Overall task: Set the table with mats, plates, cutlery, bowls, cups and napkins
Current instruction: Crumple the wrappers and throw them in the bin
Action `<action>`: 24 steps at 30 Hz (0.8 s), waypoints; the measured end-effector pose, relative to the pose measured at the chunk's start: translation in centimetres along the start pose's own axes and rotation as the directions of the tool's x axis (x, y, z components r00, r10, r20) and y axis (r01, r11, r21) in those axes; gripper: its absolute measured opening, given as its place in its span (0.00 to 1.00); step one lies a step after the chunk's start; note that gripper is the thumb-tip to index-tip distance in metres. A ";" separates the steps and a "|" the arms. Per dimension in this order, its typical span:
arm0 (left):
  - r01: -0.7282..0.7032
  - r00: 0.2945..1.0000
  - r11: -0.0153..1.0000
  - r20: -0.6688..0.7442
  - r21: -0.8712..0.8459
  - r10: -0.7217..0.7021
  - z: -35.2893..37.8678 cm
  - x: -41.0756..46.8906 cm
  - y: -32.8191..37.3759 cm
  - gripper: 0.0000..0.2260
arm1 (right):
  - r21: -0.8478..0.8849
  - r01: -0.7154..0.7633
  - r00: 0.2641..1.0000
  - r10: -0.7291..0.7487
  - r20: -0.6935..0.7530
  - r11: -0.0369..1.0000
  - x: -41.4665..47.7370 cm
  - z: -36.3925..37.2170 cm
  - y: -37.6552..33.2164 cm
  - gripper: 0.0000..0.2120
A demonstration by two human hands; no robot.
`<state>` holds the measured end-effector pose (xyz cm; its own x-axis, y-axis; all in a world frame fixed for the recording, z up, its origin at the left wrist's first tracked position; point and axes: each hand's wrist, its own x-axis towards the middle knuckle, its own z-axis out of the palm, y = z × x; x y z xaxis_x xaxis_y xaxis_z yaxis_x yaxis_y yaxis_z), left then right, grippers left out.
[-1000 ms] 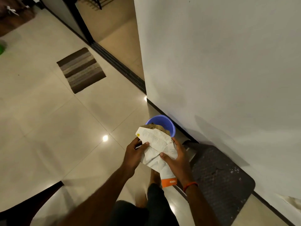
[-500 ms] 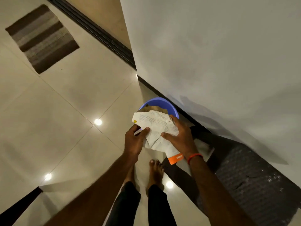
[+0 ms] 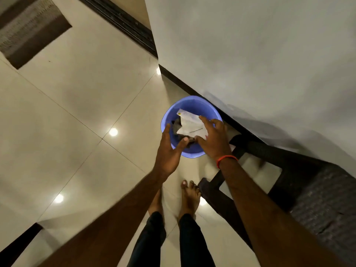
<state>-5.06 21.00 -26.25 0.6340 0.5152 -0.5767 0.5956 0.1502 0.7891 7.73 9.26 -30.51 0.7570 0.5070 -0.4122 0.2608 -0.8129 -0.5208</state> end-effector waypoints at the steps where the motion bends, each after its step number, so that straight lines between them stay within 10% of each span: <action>1: -0.010 1.000 0.999 -0.004 0.030 0.010 -0.1 -0.1 -0.2 0.30 | -0.012 0.012 1.000 -0.012 0.001 1.000 -0.2 0.1 -0.2 0.33; 24: -0.271 0.962 0.897 0.079 0.350 0.260 -7.5 -4.2 8.4 0.25 | -0.301 0.184 0.960 -0.236 -0.147 0.936 -6.0 -6.1 -10.9 0.27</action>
<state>-6.43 26.40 -15.61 0.8037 0.4687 -0.3666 0.5352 -0.3002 0.7896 4.04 13.28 -17.79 0.7537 0.6368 -0.1627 0.5639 -0.7537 -0.3377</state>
